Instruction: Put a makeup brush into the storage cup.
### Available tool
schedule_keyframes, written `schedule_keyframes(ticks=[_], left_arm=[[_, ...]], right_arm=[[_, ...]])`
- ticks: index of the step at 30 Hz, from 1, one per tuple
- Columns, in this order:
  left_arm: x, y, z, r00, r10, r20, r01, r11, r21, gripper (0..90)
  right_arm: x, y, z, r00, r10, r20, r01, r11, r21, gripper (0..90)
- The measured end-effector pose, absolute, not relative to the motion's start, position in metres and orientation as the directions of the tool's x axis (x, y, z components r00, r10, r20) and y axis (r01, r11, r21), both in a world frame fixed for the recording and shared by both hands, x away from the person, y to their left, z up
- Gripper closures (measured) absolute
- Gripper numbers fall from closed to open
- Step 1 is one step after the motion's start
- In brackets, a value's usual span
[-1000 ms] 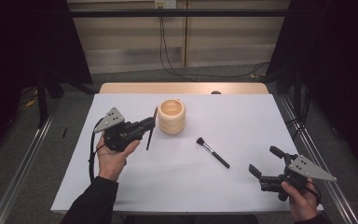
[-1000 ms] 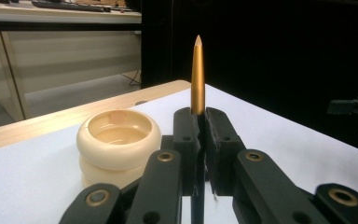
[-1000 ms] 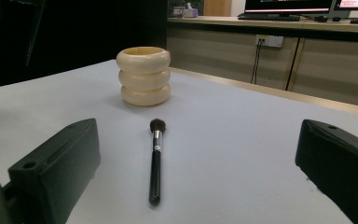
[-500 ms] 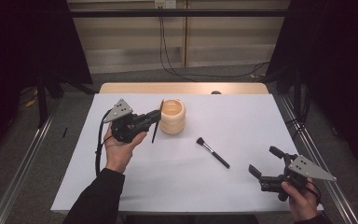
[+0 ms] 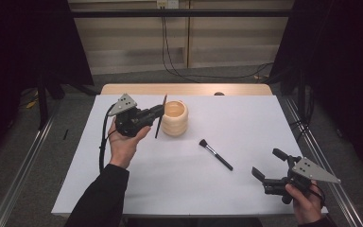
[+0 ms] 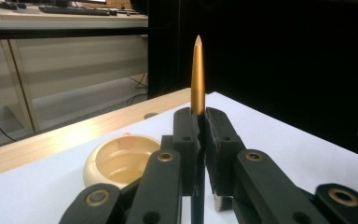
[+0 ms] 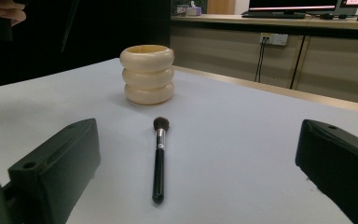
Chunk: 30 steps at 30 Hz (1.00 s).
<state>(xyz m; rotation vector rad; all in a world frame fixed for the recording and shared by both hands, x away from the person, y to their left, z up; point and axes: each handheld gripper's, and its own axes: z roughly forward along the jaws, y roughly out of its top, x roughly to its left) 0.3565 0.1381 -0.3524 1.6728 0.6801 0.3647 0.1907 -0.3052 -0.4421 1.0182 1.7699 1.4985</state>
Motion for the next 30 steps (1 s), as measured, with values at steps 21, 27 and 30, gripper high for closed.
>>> schedule_keyframes(ticks=[21, 27, 30], left_arm=[[0.384, 0.116, -0.344, 0.780, 0.612, -0.131, 0.232, -0.088, 0.969, 83.9], [0.395, 0.111, -0.347, 0.768, 0.627, -0.133, 0.240, -0.089, 0.967, 83.8], [0.402, 0.108, -0.348, 0.769, 0.624, -0.139, 0.244, -0.086, 0.966, 83.8]], right_arm=[[0.190, -0.305, -0.442, -0.530, 0.847, 0.036, 0.176, 0.068, 0.982, 0.0], [0.190, -0.305, -0.442, -0.534, 0.845, 0.039, 0.178, 0.067, 0.982, 0.0], [0.190, -0.305, -0.442, -0.534, 0.845, 0.038, 0.176, 0.067, 0.982, 0.0]])
